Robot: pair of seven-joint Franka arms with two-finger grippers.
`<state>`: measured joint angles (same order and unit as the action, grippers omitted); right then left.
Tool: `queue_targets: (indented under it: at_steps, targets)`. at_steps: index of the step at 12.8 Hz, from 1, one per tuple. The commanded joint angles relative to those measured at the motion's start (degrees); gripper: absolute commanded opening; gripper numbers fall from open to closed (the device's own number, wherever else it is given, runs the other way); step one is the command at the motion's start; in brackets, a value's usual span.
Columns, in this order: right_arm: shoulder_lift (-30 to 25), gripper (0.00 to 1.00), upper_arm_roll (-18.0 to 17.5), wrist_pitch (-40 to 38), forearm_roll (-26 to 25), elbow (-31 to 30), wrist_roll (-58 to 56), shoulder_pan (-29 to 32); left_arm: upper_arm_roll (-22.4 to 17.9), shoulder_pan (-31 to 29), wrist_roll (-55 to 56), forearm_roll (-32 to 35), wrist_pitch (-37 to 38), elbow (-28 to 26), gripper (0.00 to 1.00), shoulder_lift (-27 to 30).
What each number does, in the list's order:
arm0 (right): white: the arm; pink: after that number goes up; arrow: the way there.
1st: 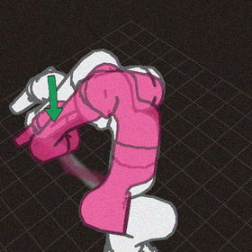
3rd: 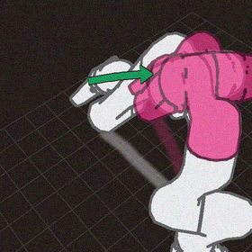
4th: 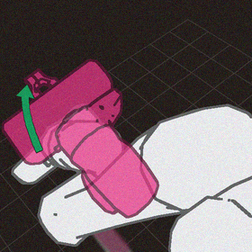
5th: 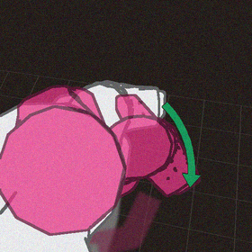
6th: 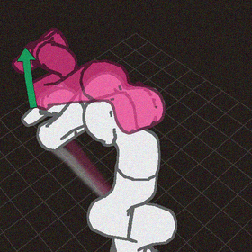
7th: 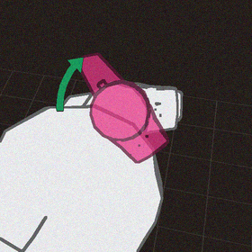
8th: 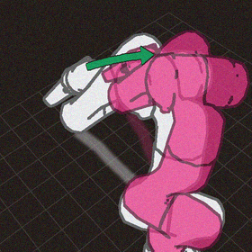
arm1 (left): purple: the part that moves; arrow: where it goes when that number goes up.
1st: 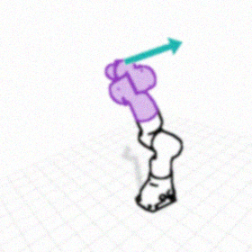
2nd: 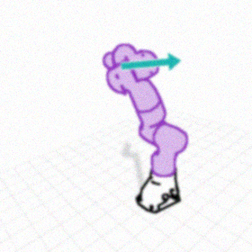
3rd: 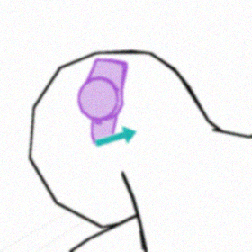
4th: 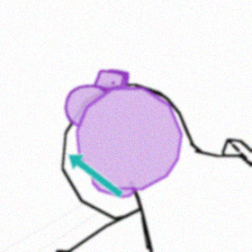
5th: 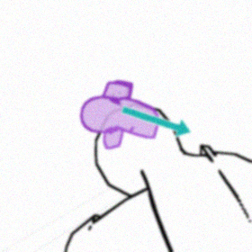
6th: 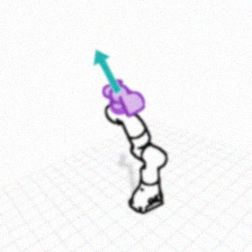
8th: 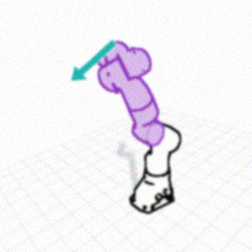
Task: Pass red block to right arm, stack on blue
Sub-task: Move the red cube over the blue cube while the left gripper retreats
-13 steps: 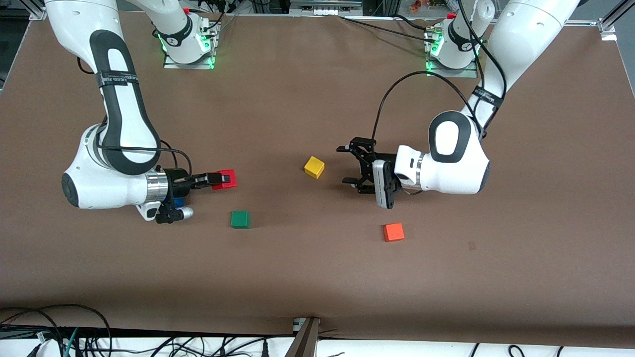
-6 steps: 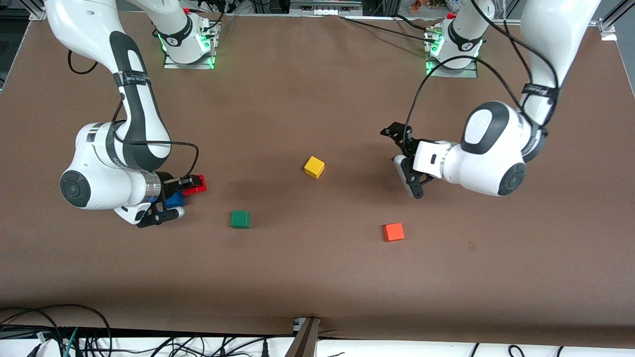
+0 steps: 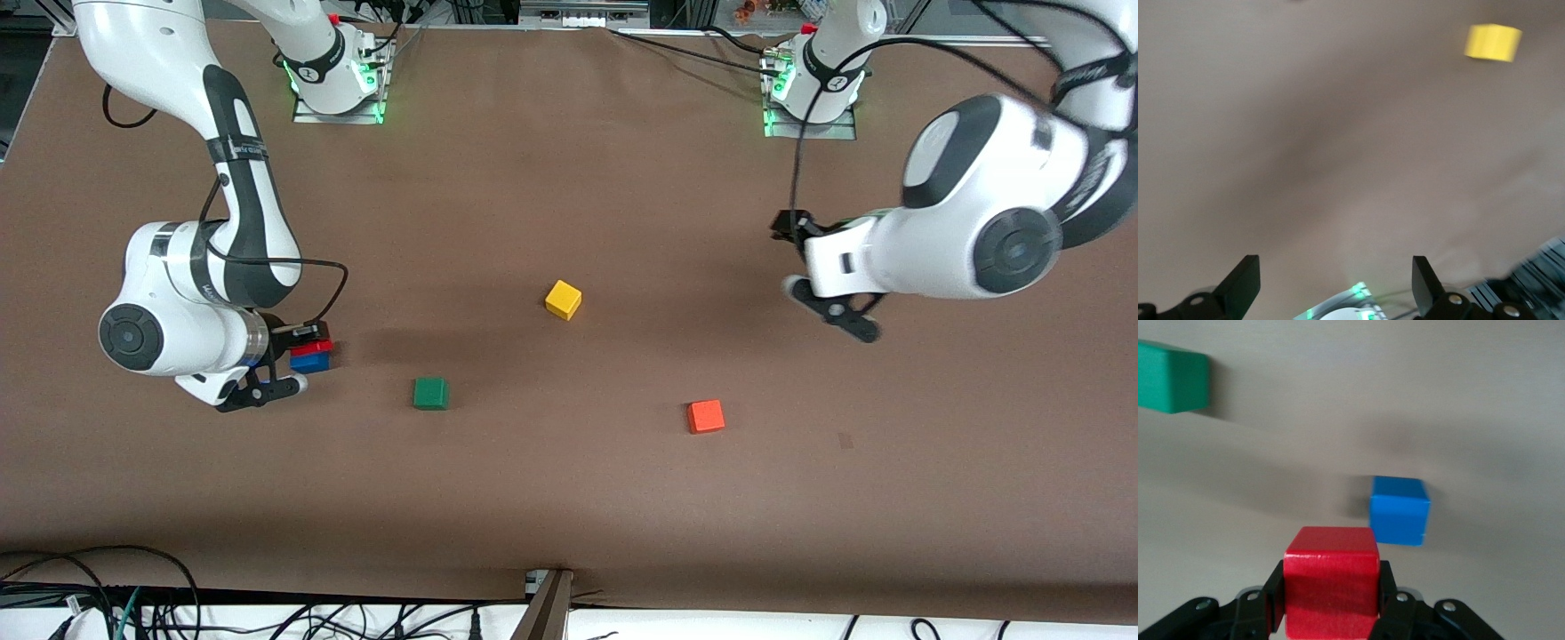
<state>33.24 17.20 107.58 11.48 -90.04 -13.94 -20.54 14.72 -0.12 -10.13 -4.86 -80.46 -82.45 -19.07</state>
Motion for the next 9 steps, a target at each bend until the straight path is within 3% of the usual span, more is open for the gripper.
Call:
queue_targets:
  at_steps: [1, 3, 5, 7, 8, 9]
  targets:
    - [-2.0, 0.19, 1.0, 3.6, -1.9, -3.6, 0.5, -0.6, -14.0, 7.3, 1.3, 1.5, -0.7, -2.4, 1.0, 5.7]
    - [-2.0, 0.19, 1.5, 6.1, -1.9, -4.8, 0.6, -0.6, -17.3, 7.2, 1.3, 1.8, -5.6, -6.7, 1.0, 10.2]
    - [-2.6, 0.19, 1.6, 8.6, -2.5, -6.6, 0.5, -0.6, -17.4, 6.6, 2.4, 6.4, -7.9, -9.6, 1.0, 14.7]
    - [-3.7, 0.19, 1.7, 12.5, -2.8, -9.8, 0.5, -0.6, -15.1, 3.8, 7.3, 7.9, -7.9, -12.1, 1.0, 18.7]
    - [-4.0, 0.19, 1.6, 13.9, -3.0, -10.9, 0.5, -0.6, -11.0, 0.3, 9.7, 7.7, -7.9, -13.3, 1.0, 21.1]
    - [-4.1, 0.19, 1.6, 14.5, -3.0, -11.4, 0.5, -0.6, -9.5, -0.8, 11.6, 7.7, -7.8, -13.7, 1.0, 22.0]
